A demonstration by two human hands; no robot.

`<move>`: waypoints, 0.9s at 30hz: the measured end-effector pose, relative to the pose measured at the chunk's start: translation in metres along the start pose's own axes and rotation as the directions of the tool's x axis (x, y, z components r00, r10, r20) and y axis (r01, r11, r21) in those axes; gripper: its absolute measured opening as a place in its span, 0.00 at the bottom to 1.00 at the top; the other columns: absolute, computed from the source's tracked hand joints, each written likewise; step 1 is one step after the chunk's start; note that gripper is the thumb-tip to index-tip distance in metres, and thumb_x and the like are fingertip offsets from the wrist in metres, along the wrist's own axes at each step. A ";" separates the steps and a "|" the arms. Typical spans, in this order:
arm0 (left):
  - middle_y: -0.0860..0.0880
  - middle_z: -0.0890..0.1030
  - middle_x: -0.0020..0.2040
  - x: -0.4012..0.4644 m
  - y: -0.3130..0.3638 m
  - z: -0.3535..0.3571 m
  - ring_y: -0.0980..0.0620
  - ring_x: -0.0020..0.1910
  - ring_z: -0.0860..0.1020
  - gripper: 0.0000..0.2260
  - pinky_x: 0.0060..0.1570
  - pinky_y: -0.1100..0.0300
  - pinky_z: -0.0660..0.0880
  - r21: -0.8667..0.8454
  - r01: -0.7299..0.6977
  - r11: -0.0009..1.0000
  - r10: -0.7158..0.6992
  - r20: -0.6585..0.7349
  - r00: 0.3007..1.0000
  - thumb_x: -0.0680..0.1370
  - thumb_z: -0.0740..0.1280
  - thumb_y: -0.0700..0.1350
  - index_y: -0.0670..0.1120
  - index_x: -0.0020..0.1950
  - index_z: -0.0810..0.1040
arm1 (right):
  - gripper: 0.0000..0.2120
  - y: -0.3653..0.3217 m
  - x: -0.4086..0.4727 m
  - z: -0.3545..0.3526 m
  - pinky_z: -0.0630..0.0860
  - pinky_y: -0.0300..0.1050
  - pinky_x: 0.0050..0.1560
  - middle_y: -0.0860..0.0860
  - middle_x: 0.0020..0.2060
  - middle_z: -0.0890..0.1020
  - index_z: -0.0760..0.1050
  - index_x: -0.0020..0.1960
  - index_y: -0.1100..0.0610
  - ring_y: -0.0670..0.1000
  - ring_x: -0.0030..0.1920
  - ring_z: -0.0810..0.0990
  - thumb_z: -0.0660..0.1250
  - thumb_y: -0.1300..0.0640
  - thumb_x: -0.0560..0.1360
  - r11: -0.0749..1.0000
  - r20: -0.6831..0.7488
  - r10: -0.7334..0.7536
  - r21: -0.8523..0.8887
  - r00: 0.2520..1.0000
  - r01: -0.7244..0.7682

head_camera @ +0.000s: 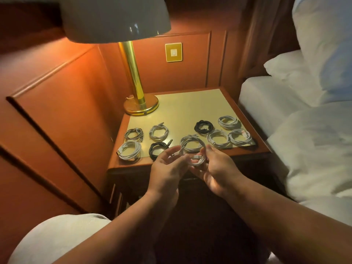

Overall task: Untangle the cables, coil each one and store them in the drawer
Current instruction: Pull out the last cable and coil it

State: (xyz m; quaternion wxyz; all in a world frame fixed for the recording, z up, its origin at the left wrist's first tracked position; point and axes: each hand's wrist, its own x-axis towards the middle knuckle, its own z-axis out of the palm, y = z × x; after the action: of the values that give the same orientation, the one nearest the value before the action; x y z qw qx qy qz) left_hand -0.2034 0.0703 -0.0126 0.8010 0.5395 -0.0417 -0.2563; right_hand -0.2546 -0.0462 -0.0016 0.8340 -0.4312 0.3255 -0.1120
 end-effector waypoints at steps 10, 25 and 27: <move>0.45 0.80 0.50 -0.036 0.028 0.004 0.58 0.37 0.83 0.14 0.34 0.67 0.76 0.401 -0.149 0.904 0.080 0.182 0.980 0.84 0.56 0.36 0.47 0.68 0.69 | 0.20 -0.023 -0.045 0.015 0.78 0.60 0.59 0.66 0.62 0.78 0.73 0.63 0.64 0.63 0.61 0.80 0.57 0.49 0.83 0.982 0.055 0.110 -0.162 0.992 -0.100; 0.46 0.78 0.45 -0.026 0.067 -0.005 0.55 0.33 0.76 0.15 0.25 0.67 0.70 0.801 -0.268 0.535 0.114 0.246 0.963 0.81 0.63 0.35 0.48 0.64 0.70 | 0.12 -0.040 -0.061 0.005 0.74 0.44 0.35 0.57 0.42 0.81 0.75 0.56 0.57 0.50 0.38 0.78 0.57 0.51 0.84 0.278 0.436 -0.282 -0.815 0.855 0.508; 0.47 0.79 0.44 -0.016 0.069 -0.007 0.54 0.37 0.78 0.15 0.28 0.68 0.71 0.843 -0.299 0.446 0.154 0.257 0.954 0.79 0.68 0.38 0.50 0.63 0.72 | 0.11 -0.044 -0.053 0.001 0.72 0.48 0.37 0.55 0.39 0.80 0.75 0.52 0.55 0.51 0.37 0.76 0.57 0.51 0.84 0.167 0.439 -0.307 -0.849 0.844 0.502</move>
State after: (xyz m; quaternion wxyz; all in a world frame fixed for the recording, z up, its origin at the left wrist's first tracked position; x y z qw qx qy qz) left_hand -0.1899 0.1036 0.0488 0.4355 0.8409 -0.2949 -0.1274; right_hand -0.2900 -0.0468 0.0573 0.3769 -0.9137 0.1291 -0.0801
